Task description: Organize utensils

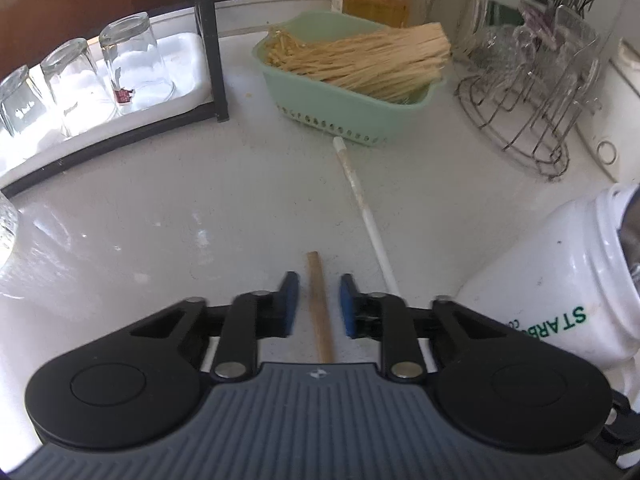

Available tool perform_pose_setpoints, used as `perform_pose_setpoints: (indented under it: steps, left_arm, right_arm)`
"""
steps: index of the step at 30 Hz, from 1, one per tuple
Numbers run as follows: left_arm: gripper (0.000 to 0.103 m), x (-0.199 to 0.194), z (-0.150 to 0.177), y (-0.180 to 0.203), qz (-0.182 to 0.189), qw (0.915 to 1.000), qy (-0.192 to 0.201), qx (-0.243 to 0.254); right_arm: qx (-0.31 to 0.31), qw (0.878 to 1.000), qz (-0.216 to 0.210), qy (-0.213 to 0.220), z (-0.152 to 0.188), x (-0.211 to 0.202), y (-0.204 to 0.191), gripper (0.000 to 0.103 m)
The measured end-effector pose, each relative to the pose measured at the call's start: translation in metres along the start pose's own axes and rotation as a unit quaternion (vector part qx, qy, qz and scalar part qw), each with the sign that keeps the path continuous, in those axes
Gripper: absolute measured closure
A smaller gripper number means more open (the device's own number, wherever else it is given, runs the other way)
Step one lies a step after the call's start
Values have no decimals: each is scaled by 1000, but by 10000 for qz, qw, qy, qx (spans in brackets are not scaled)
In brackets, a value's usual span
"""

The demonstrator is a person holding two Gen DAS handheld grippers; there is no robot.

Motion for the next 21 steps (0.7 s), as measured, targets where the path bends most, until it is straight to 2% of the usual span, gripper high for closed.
perform_pose_setpoints:
  steps: [1, 2, 9, 14, 21]
  left_arm:
    - [93, 0, -1, -2, -28, 10000, -37, -8]
    - [94, 0, -1, -2, -37, 10000, -72, -8]
    - [96, -11, 5, 1, 44, 9997, -188, -145]
    - [96, -41, 5, 6, 187, 9993, 64, -310]
    - [96, -103, -3, 15, 440, 9961, 654, -396]
  right_arm:
    - [-5, 10000, -1, 4, 0, 0, 0, 13]
    - [-14, 10000, -4, -9, 0, 0, 0, 13]
    - [-105, 9997, -53, -208, -5, 2, 1, 13]
    - [-140, 9993, -136, -321, -6, 3, 3, 14]
    - [-151, 9988, -240, -406, -9, 5, 5, 14]
Point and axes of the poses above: each gripper's, at about its wrist camera, not at the fingertips, and x roughly the way its jaws point, y to its right, z to its underside, the point moved 5 cm from there along x, roughly the way its jaws point, and after that the axes turned 13 degrees about z, right-handed, at the moved point
